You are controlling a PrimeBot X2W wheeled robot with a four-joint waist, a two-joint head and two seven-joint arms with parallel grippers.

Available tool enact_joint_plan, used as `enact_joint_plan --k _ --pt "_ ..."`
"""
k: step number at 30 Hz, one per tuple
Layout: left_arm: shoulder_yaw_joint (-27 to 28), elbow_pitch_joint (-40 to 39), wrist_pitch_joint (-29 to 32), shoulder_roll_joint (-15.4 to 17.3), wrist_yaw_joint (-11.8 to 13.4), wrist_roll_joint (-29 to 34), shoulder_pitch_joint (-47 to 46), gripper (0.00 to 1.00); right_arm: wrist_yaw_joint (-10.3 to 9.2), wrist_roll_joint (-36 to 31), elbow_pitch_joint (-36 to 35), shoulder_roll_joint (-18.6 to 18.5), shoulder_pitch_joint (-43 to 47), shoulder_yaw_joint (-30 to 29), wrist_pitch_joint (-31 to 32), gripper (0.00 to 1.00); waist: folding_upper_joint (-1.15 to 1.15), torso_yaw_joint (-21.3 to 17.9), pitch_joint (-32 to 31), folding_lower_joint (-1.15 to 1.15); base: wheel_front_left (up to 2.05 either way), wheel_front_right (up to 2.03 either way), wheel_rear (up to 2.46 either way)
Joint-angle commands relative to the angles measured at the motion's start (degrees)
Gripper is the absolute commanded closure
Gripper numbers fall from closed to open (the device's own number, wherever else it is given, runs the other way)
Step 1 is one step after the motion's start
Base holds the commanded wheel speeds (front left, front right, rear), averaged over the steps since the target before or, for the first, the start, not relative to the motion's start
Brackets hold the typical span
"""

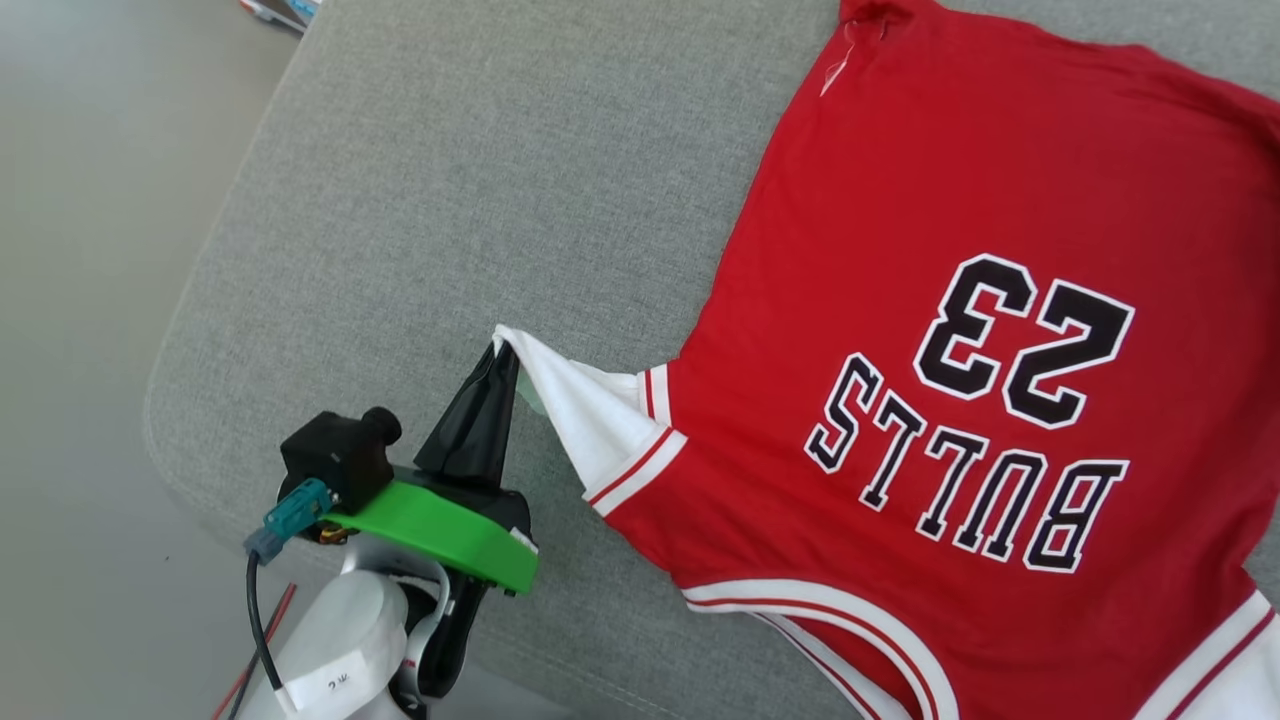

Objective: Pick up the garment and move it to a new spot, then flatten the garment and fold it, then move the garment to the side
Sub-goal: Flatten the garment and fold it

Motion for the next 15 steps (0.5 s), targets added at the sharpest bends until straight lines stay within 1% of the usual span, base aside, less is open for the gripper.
enact_joint_plan --k 1,5,9,13,15 --pt "0.5 0.3 -0.3 -0.2 -0.2 0.6 1.0 1.0 -0.03 -0.3 0.6 0.7 3.7 0.7 0.3 1.0 0.0 -1.6 -2.6 -0.01 0.0 0.0 0.0" --pt "1.8 1.1 -0.3 0.4 0.3 0.9 3.5 1.0 -0.03 1.4 -3.9 -1.3 6.3 3.5 -0.5 1.0 0.0 -4.2 -6.7 -0.01 0.0 0.0 0.0" --pt "3.3 1.3 -0.3 1.7 1.5 0.7 6.8 1.0 -0.03 5.8 -10.1 -2.8 11.9 5.7 -0.5 1.0 0.0 -7.6 -10.6 -0.01 0.0 0.0 0.0" --pt "4.6 0.7 -0.1 3.0 2.9 0.2 9.7 1.0 -0.03 10.3 -18.6 -3.6 20.7 5.2 0.4 1.0 0.0 -11.0 -13.2 -0.01 0.0 0.0 0.0" --pt "5.3 0.2 0.2 3.7 3.5 -0.1 11.1 1.0 -0.03 12.2 -23.6 -3.0 25.7 3.7 1.2 1.0 0.0 -12.8 -14.3 -0.01 0.0 0.0 0.0"
